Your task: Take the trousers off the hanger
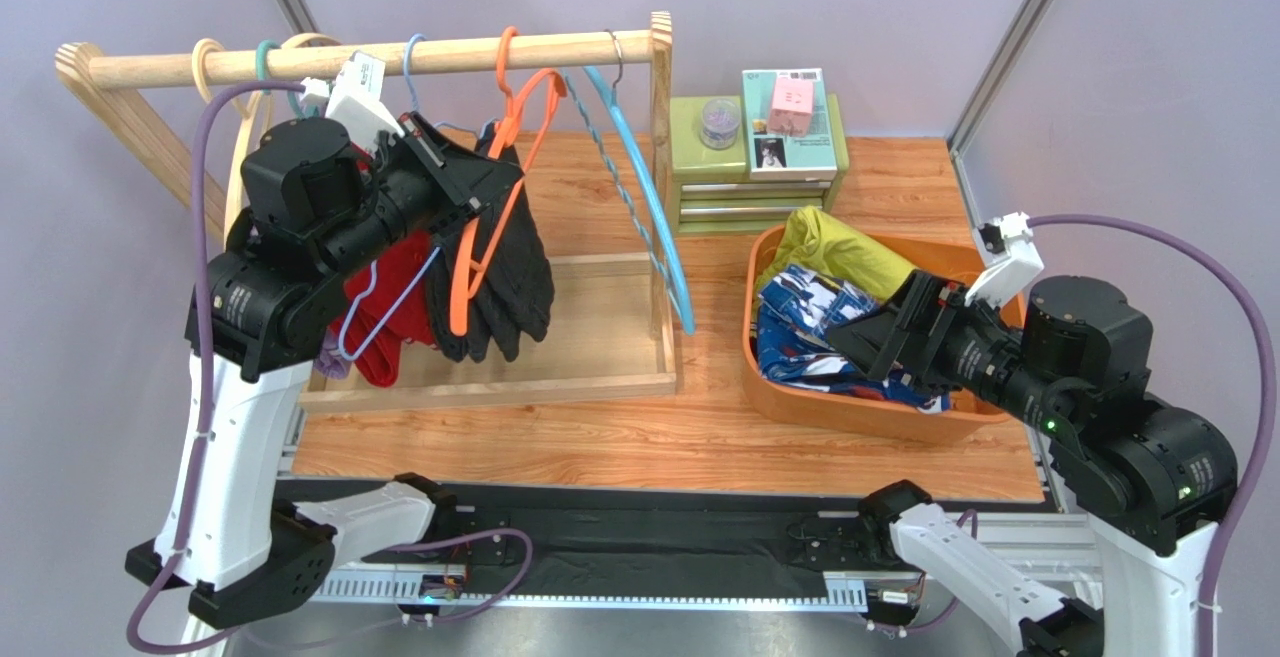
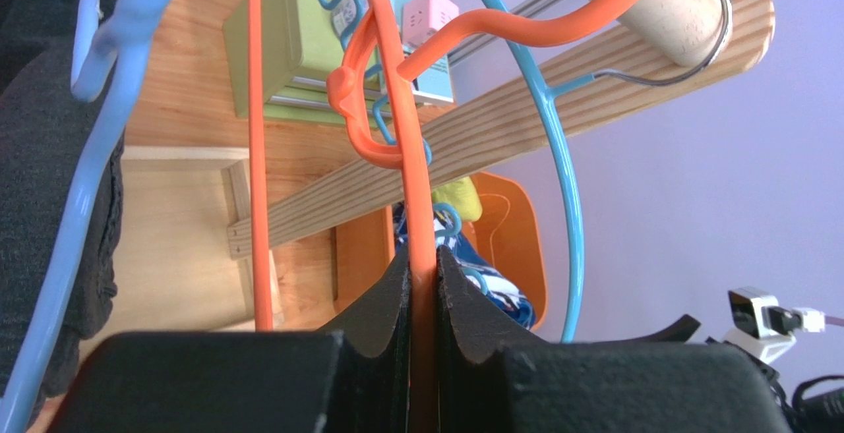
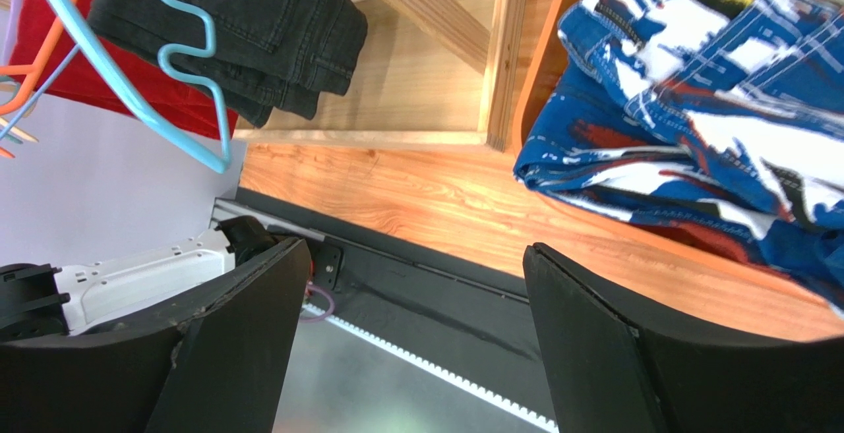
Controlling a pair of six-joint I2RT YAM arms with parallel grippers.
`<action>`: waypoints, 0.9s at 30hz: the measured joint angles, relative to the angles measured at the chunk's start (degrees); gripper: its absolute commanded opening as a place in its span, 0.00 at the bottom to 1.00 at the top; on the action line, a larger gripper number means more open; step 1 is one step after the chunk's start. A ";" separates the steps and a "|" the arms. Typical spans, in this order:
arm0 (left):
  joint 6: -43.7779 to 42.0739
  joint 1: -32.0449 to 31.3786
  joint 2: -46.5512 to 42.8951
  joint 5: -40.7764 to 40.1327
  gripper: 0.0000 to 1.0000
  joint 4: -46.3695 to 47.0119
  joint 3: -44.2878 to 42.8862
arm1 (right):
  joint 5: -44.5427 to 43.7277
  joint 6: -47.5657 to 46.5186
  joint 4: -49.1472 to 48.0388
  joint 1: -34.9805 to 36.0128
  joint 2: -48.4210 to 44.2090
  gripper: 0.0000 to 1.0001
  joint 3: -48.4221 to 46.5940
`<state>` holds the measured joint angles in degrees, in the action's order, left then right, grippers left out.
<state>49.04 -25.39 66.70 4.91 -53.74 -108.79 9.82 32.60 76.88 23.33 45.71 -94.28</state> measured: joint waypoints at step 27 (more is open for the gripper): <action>-0.81 0.02 -19.23 9.44 0.71 0.63 5.84 | 9.38 14.03 -22.21 0.00 -8.15 0.90 30.64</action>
<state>48.23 -25.36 47.46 14.35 -53.10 -102.96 19.20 46.63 54.68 23.33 37.56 -63.64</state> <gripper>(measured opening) 0.709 0.889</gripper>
